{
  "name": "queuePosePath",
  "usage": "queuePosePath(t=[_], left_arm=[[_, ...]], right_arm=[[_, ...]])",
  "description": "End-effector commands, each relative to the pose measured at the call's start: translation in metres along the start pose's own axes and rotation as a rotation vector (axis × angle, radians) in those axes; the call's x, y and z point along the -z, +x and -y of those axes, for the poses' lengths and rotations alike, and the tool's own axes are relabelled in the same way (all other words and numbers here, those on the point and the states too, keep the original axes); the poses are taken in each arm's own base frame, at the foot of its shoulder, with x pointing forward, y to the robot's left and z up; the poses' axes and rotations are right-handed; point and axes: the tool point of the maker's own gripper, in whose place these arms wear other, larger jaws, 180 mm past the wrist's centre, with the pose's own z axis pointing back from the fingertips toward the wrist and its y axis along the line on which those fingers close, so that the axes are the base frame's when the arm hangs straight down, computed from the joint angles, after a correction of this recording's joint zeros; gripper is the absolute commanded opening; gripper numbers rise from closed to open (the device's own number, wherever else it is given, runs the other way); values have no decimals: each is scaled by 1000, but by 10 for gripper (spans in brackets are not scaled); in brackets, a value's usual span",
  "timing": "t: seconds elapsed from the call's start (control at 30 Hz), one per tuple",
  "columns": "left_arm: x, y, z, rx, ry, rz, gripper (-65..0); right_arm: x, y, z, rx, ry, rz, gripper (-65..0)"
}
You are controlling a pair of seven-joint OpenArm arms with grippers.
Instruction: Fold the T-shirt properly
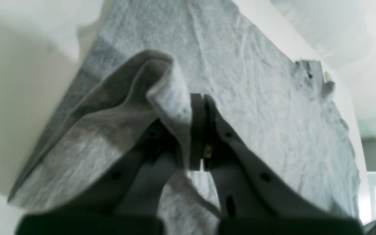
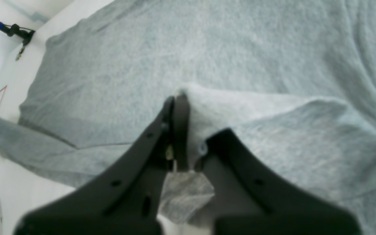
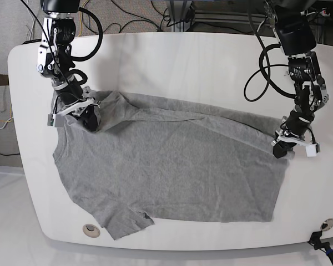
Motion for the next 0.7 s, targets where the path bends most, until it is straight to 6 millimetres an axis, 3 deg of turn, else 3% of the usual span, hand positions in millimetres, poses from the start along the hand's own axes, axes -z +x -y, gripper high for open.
queuePosePath(t=[0.0, 0.37, 0.67], left_arm=[[6, 17, 2, -10, -16, 41, -650], [12, 25, 6, 3, -19, 84, -650], [12, 28, -1, 91, 29, 108, -650]], right_arm=[[5, 16, -1, -4, 16, 43, -650], [32, 49, 14, 4, 2, 79, -650], [44, 49, 21, -25, -4, 33, -650]])
